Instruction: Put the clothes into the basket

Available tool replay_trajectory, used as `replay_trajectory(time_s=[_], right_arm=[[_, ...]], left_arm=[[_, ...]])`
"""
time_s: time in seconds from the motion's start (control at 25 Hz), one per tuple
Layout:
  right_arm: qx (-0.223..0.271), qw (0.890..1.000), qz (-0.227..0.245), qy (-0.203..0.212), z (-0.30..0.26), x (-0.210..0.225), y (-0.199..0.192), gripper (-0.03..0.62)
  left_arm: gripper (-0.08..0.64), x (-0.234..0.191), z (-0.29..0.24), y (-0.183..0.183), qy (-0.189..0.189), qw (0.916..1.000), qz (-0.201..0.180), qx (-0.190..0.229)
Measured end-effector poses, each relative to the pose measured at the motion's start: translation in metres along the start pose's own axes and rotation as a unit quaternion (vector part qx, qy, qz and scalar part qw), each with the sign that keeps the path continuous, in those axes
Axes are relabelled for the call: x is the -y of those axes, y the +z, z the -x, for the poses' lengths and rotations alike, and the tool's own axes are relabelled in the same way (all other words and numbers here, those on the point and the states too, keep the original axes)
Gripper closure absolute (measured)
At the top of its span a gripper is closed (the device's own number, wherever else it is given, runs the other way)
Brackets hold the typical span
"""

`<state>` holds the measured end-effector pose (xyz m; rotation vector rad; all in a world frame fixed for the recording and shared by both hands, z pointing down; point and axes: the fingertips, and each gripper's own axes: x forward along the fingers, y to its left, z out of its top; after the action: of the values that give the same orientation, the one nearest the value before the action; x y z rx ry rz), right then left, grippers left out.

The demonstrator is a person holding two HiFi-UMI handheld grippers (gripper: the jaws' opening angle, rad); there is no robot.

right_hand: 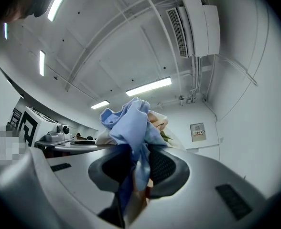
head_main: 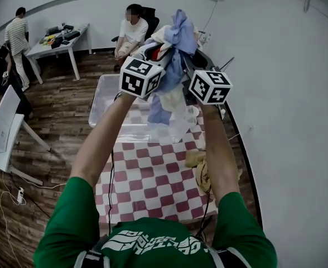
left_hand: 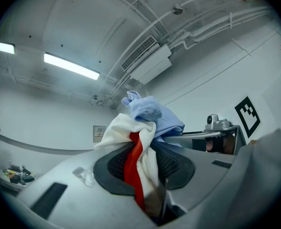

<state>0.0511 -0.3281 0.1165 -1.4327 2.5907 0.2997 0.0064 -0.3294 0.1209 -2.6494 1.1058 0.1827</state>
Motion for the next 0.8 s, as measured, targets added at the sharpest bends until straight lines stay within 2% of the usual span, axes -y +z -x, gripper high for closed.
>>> replay_trajectory(time_s=[0.24,0.8], right_arm=[[-0.022,1.0,-0.006,-0.001,-0.019,0.017,-0.038,0.503],[-0.137,0.989,-0.056,0.003,-0.051,0.046,-0.203,0.503]], left_arm=[[0.477,-0.014,-0.019,-0.039,0.0,0.9997,0.014,-0.019],[0.477,-0.039,-0.042,-0.204,0.0,0.9898,0.079,-0.119]])
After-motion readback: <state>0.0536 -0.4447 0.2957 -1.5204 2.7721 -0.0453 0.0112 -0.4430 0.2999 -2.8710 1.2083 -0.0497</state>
